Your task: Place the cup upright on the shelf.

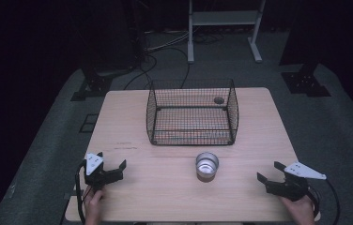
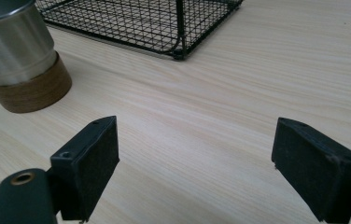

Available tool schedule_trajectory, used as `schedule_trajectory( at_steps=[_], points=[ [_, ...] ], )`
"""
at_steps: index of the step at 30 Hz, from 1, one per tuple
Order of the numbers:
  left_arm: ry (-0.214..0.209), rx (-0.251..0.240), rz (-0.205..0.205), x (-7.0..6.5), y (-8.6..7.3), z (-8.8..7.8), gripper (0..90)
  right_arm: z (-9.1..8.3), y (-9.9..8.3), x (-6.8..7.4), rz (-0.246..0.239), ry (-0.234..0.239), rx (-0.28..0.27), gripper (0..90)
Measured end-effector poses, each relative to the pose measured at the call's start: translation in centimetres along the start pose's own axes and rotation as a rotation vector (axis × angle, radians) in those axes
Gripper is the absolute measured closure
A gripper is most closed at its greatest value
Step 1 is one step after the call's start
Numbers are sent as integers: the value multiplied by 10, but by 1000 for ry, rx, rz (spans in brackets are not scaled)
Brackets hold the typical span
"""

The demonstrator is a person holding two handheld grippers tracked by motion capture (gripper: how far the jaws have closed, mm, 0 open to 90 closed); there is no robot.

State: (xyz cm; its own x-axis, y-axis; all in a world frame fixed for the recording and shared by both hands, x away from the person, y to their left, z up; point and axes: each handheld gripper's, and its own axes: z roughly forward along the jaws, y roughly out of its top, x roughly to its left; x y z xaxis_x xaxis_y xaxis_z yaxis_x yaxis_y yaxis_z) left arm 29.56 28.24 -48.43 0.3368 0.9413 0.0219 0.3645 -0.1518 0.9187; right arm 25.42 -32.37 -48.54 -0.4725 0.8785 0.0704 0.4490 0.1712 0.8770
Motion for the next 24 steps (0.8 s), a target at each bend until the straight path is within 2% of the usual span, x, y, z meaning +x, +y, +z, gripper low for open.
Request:
schedule_trajectory(
  at_steps=[9, 17, 24],
  points=[
    [-3, 3, 12, -1, 0, 0, 0, 1, 4, 10, -36, 16, -1, 140],
    [-4, 1, 12, -1, 0, 0, 0, 6, 10, 24, -79, 42, 12, 135],
    [-4, 1, 12, -1, 0, 0, 0, 7, 13, 31, -94, 67, 13, 134]
  ],
)
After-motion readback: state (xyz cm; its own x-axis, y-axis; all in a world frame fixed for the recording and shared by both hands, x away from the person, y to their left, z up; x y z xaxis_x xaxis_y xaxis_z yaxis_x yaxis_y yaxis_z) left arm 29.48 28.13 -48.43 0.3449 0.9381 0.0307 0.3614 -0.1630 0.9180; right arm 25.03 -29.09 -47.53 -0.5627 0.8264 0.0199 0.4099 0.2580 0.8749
